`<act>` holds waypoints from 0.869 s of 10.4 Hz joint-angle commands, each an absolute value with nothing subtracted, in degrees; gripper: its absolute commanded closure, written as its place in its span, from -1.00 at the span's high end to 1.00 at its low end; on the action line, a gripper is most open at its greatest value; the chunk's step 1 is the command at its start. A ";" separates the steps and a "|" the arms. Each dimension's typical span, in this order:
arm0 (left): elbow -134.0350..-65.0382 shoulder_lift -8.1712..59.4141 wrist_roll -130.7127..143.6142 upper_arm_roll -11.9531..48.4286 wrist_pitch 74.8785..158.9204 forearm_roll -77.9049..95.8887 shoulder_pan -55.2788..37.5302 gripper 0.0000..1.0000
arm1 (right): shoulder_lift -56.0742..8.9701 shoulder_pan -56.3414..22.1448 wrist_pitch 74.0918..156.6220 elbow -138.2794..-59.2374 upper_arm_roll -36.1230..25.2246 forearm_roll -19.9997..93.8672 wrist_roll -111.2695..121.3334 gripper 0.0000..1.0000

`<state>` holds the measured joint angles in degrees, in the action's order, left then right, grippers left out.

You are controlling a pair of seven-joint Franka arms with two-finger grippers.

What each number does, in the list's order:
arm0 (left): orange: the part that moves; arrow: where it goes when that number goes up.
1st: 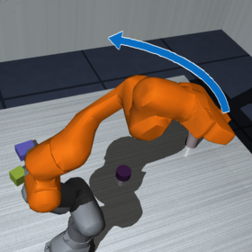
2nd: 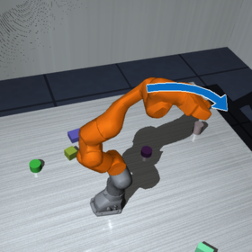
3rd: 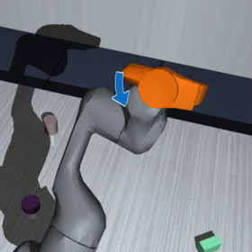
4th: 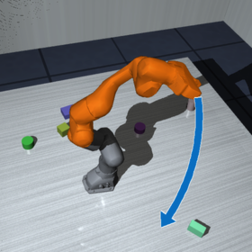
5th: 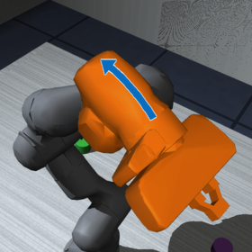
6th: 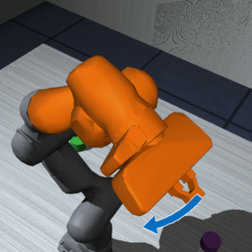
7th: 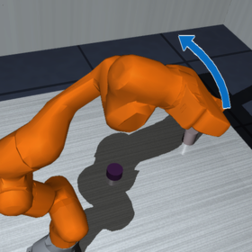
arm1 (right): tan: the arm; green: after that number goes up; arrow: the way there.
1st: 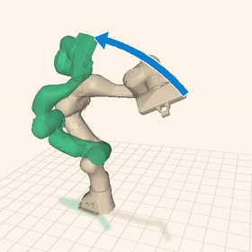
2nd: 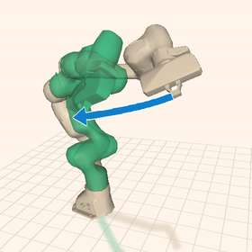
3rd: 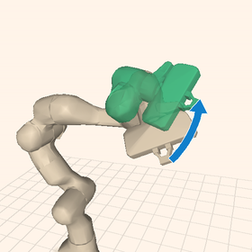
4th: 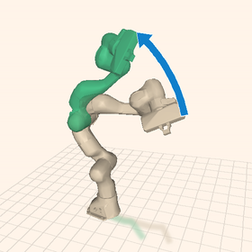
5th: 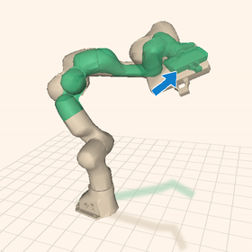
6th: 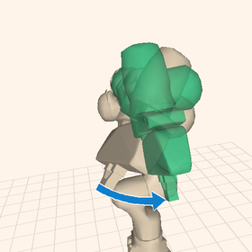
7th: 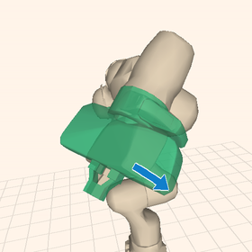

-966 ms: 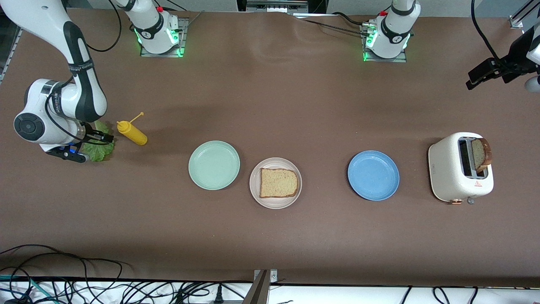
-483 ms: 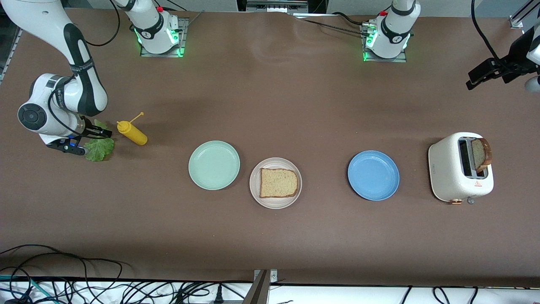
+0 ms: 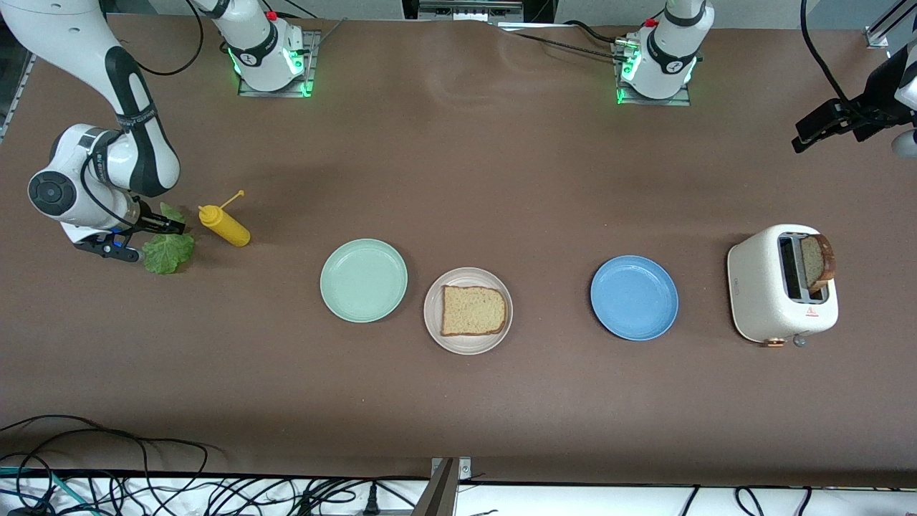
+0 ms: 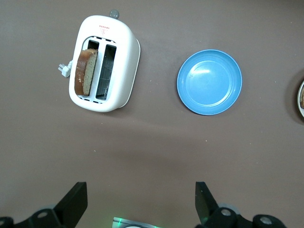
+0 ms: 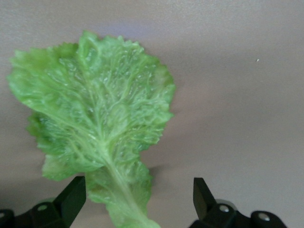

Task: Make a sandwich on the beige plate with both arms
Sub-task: 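Lower the right gripper onto the lettuce leaf and grasp it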

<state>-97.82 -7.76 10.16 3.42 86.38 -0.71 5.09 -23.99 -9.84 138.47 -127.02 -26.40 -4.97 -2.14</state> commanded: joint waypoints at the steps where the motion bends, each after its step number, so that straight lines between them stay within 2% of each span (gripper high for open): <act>1: -97.91 -7.91 10.55 3.52 85.87 0.35 5.54 1.00 | -24.26 -8.79 139.75 -127.62 -26.02 -4.93 -1.32 1.00; 4: -97.82 -8.00 10.55 3.52 85.87 0.35 5.54 1.00 | -25.48 -8.70 140.18 -127.71 -25.84 -3.78 -1.32 0.95; 5: -97.91 -8.00 10.55 3.52 85.87 0.35 5.54 1.00 | -25.66 -8.70 140.45 -127.71 -25.75 -3.69 -1.32 0.64; 8: -97.82 -8.00 10.55 3.52 85.87 0.35 5.54 1.00 | -25.58 -8.79 140.36 -127.62 -25.66 -3.60 0.17 -0.86; 9: -97.82 -8.00 10.55 3.52 85.87 0.35 5.54 1.00 | -25.49 -8.79 140.36 -127.62 -25.66 -3.60 0.18 -1.00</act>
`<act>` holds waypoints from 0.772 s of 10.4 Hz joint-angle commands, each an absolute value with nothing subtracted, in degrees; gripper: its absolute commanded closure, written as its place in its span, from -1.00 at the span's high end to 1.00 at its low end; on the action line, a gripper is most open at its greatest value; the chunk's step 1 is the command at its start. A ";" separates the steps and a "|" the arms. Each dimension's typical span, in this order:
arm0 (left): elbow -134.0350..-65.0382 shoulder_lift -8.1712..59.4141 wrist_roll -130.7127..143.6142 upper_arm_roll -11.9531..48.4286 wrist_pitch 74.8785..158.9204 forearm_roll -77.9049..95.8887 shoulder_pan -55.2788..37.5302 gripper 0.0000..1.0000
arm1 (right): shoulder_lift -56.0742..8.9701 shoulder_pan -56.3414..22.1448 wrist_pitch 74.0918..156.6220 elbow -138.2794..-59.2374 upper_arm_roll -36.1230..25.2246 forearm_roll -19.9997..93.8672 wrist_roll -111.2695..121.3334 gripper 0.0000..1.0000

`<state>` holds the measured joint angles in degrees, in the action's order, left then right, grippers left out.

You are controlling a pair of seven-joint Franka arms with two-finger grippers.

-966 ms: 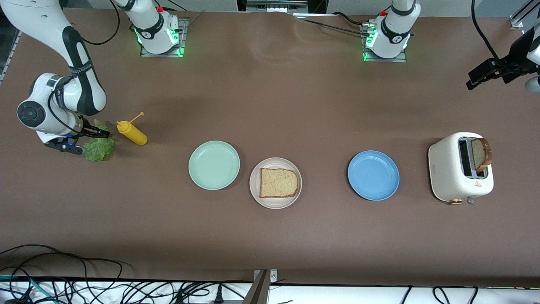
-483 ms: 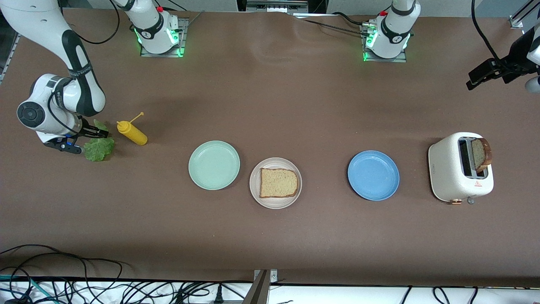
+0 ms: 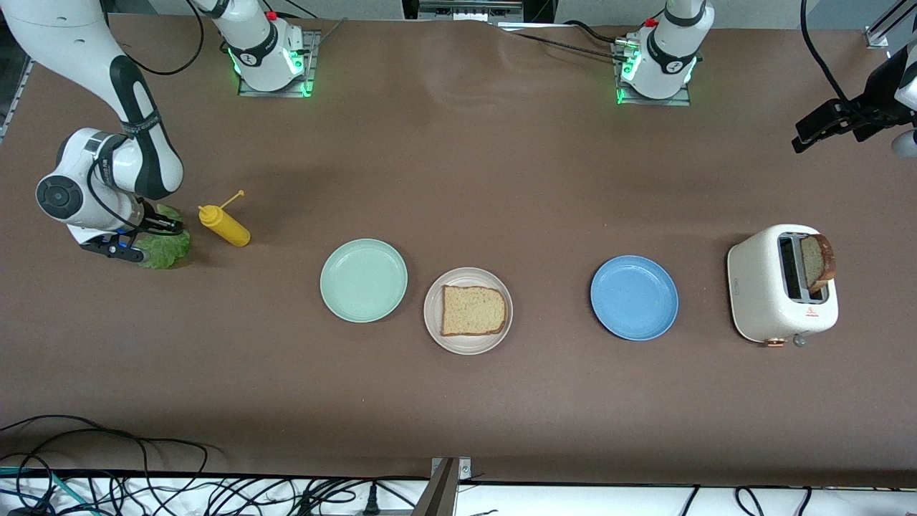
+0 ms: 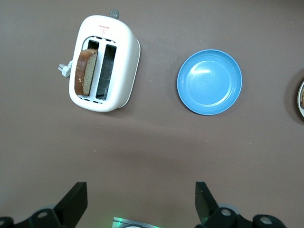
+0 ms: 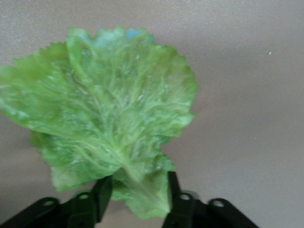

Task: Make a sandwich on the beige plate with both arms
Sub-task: 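Lower the right gripper onto the lettuce leaf and grasp it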

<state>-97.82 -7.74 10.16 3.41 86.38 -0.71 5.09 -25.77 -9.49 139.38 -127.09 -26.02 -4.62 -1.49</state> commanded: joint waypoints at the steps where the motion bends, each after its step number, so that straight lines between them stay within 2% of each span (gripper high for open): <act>1: -97.82 -7.91 10.55 3.52 85.87 0.35 5.54 1.00 | -25.49 -8.79 140.36 -127.62 -25.66 -3.60 0.18 -1.00; 5: -97.82 -7.91 10.55 3.52 85.87 0.35 5.54 1.00 | -23.39 -9.05 139.14 -127.44 -25.58 -3.60 0.35 -1.00; 8: -97.82 -7.91 10.55 3.52 85.87 0.35 5.54 1.00 | -19.00 -10.10 126.97 -121.93 -24.44 -3.69 0.18 -1.00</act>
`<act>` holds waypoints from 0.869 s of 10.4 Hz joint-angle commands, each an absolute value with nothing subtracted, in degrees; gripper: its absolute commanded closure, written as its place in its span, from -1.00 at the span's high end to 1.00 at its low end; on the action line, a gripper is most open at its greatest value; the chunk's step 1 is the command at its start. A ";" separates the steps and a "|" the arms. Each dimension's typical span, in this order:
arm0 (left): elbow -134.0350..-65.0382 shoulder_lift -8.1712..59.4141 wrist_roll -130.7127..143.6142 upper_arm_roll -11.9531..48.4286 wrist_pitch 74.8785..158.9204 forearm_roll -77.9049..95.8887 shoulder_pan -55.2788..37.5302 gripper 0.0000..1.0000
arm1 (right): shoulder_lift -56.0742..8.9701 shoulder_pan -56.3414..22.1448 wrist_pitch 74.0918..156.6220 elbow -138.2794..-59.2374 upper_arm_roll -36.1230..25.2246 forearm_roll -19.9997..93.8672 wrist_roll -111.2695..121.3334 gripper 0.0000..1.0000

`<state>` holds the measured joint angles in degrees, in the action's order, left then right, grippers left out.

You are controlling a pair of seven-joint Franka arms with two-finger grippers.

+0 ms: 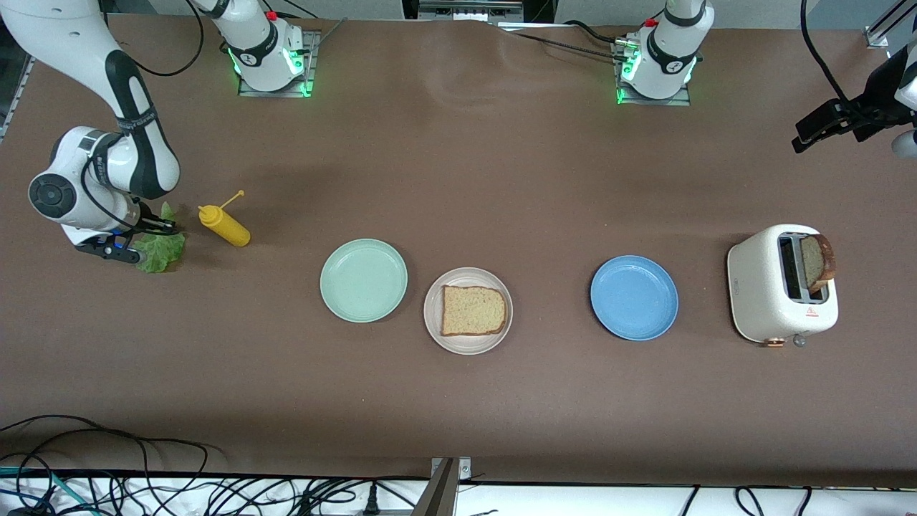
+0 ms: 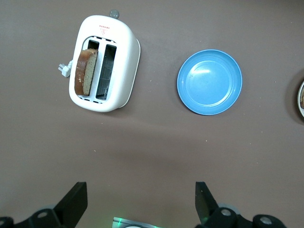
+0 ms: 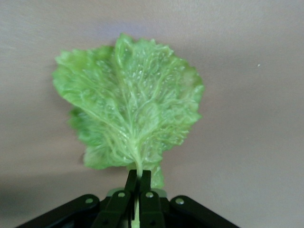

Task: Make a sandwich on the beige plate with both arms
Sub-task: 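Lower the right gripper onto the lettuce leaf and grasp it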

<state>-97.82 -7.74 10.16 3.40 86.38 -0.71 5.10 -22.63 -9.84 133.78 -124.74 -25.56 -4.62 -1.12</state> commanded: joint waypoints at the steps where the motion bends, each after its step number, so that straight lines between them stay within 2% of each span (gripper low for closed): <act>1: -97.82 -7.91 10.55 3.52 85.87 0.35 5.54 1.00 | -18.20 -10.11 121.43 -118.42 -23.48 -3.69 -0.17 -1.00; 5: -97.82 -7.91 10.55 3.52 85.87 0.35 5.54 1.00 | -18.63 -10.72 98.04 -96.73 -17.68 -2.82 -0.88 -1.00; 9: -97.82 -7.91 10.46 3.52 85.87 0.35 5.54 1.00 | -18.72 -11.16 92.74 -86.68 -10.66 0.43 -4.82 -1.00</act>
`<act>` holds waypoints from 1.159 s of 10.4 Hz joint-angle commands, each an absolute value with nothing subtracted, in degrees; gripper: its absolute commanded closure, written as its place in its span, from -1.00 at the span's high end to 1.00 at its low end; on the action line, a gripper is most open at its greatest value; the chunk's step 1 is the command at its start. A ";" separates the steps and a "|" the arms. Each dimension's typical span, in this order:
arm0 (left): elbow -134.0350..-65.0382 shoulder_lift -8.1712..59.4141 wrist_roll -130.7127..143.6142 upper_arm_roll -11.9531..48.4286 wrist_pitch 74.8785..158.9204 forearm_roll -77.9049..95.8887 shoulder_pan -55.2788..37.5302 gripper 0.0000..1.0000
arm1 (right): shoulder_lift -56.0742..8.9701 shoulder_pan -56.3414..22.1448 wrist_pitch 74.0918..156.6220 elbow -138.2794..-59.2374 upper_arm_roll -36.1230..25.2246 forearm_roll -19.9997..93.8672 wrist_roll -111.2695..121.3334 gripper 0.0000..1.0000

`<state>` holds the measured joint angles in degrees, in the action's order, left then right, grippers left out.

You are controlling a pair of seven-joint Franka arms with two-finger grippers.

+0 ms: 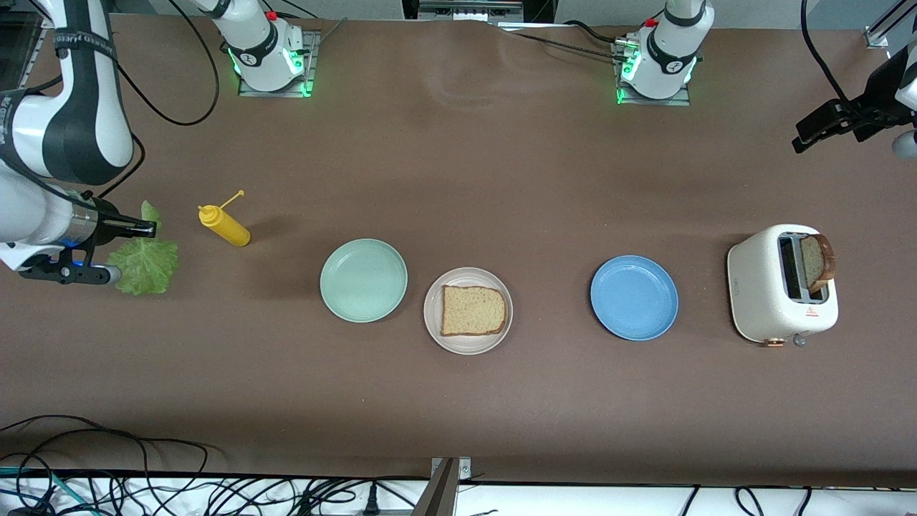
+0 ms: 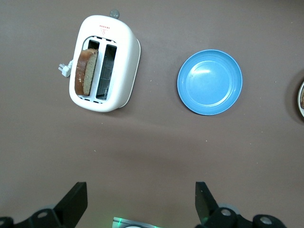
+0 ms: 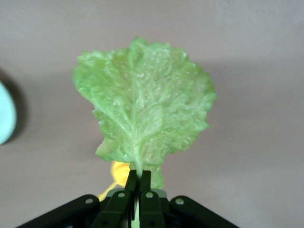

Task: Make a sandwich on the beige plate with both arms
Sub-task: 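Carry the lettuce leaf over the beige plate with the right gripper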

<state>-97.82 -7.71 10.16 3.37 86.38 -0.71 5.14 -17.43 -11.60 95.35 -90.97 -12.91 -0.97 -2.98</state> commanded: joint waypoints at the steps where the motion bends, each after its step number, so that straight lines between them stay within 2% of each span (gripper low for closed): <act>1: -97.82 -7.91 10.46 3.52 85.87 0.26 5.54 1.00 | -18.72 -11.16 92.64 -85.18 -7.15 0.96 -7.36 -1.00; 3: -97.82 -7.91 10.46 3.52 85.87 0.26 5.54 1.00 | -18.89 -11.16 93.86 -84.90 0.93 0.88 -16.21 -1.00; 5: -97.82 -7.91 10.46 3.52 85.87 0.26 5.54 1.00 | -19.86 -13.87 99.90 -84.99 5.78 0.88 -23.35 -1.00; 9: -97.82 -7.91 10.46 3.43 85.87 0.26 5.54 1.00 | -24.68 -24.23 113.18 -84.99 6.76 1.75 -24.52 -1.00; 12: -97.82 -7.91 10.46 3.43 85.87 0.26 5.54 1.00 | -31.00 -31.80 127.30 -84.90 6.77 1.67 -23.82 -1.00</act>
<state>-97.82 -7.69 10.16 3.28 86.38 -0.71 5.15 -27.16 -28.95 122.34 -86.85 7.07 1.06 -24.28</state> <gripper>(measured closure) 0.000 0.952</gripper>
